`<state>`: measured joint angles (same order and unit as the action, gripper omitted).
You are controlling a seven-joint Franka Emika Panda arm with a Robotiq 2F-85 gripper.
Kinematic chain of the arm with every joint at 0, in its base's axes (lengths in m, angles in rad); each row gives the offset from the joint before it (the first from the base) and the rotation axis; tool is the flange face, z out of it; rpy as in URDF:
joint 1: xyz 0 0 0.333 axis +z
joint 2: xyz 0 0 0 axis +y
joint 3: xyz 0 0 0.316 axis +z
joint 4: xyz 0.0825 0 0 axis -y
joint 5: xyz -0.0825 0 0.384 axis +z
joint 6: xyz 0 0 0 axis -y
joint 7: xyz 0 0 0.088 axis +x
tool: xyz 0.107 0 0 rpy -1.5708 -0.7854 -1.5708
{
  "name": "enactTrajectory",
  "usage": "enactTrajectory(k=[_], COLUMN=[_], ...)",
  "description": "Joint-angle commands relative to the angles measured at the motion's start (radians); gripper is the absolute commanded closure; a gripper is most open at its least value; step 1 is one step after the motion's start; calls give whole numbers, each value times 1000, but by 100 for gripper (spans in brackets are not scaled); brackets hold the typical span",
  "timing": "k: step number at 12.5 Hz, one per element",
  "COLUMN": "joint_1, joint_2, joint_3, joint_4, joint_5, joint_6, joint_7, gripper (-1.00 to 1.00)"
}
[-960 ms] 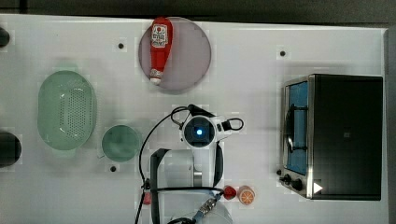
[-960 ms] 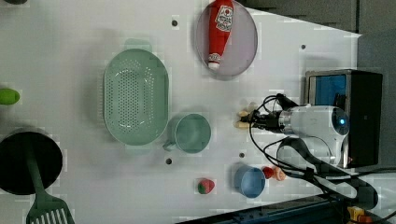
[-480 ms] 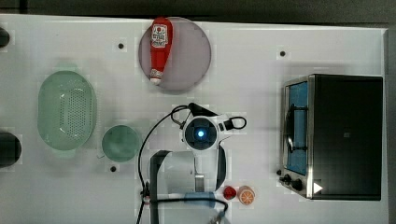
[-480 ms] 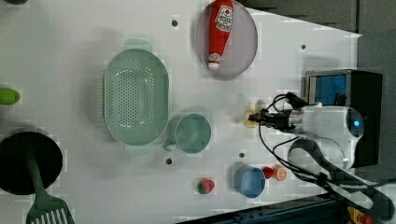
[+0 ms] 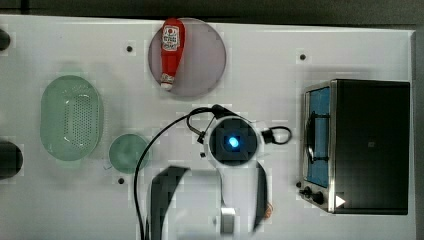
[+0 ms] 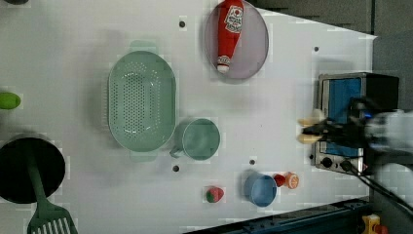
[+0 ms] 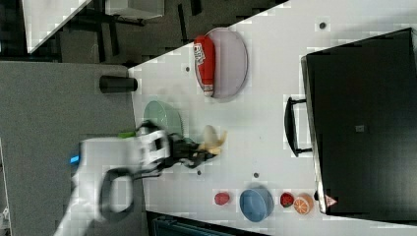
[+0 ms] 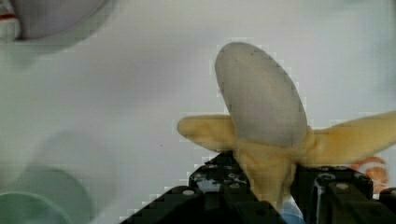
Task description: Pick Banana and place it in mug.
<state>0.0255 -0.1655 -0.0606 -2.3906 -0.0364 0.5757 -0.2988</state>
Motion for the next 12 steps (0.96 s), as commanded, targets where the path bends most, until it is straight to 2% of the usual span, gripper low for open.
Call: enactTrajectory(k=[1, 3, 6, 9, 10, 12], joint_1=[-1, 7, 30, 51, 53, 54], joint_2=[-44, -64, -72, -70, -60, -26], joint_3=[26, 64, 161, 283, 350, 417], joint_4=[155, 202, 207, 200, 181, 143], joint_5=[6, 6, 22, 112, 170, 176], joint_6=[-216, -312, -319, -316, -294, -186], joint_7=[9, 59, 206, 428, 566, 668], gripper=[34, 34, 34, 34, 34, 34])
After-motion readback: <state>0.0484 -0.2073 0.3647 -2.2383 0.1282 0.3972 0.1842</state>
